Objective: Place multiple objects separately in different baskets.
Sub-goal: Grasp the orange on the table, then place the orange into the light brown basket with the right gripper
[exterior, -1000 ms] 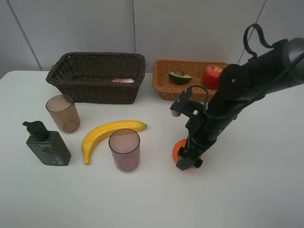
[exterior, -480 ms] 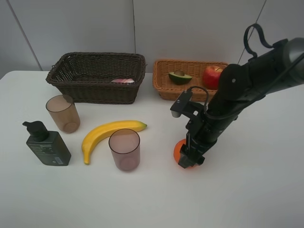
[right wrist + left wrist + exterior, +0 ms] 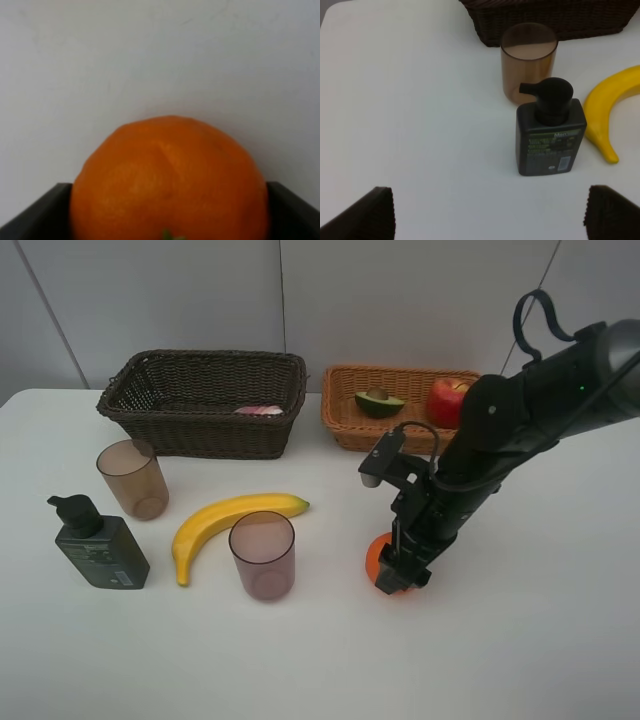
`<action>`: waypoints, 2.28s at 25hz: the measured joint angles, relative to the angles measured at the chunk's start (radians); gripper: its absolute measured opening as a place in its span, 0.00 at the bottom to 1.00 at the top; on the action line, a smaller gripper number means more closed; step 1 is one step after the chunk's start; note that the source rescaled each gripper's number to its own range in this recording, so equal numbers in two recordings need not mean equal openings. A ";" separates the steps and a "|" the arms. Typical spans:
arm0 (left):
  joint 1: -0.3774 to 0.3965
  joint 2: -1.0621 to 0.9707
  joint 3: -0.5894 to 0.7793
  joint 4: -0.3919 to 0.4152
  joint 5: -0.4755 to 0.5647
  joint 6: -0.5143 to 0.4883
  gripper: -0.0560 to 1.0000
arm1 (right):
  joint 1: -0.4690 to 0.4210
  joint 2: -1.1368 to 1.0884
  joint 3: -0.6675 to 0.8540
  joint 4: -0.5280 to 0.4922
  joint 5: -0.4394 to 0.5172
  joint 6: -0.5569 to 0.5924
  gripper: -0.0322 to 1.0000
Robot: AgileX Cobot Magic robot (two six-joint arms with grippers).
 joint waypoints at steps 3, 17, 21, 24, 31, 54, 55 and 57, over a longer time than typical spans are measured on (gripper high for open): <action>0.000 0.000 0.000 0.000 0.000 0.000 1.00 | 0.000 0.000 0.000 0.000 0.009 0.000 0.64; 0.000 0.000 0.000 0.000 0.000 0.000 1.00 | 0.000 0.000 -0.195 -0.020 0.315 0.000 0.64; 0.000 0.000 0.000 0.000 0.000 0.000 1.00 | 0.000 0.001 -0.285 -0.065 0.393 0.000 0.64; 0.000 0.000 0.000 0.000 0.000 0.000 1.00 | 0.000 0.001 -0.351 -0.105 0.431 0.000 0.64; 0.000 0.000 0.000 0.000 0.000 0.000 1.00 | 0.000 0.001 -0.500 -0.200 0.448 0.000 0.64; 0.000 0.000 0.000 0.000 0.000 0.000 1.00 | -0.148 0.091 -0.620 -0.303 0.022 0.000 0.64; 0.000 0.000 0.000 0.000 0.000 0.000 1.00 | -0.154 0.100 -0.620 -0.303 0.001 0.000 0.64; 0.000 0.000 0.000 0.000 0.000 0.000 1.00 | -0.161 0.121 -0.620 -0.303 -0.032 0.000 0.64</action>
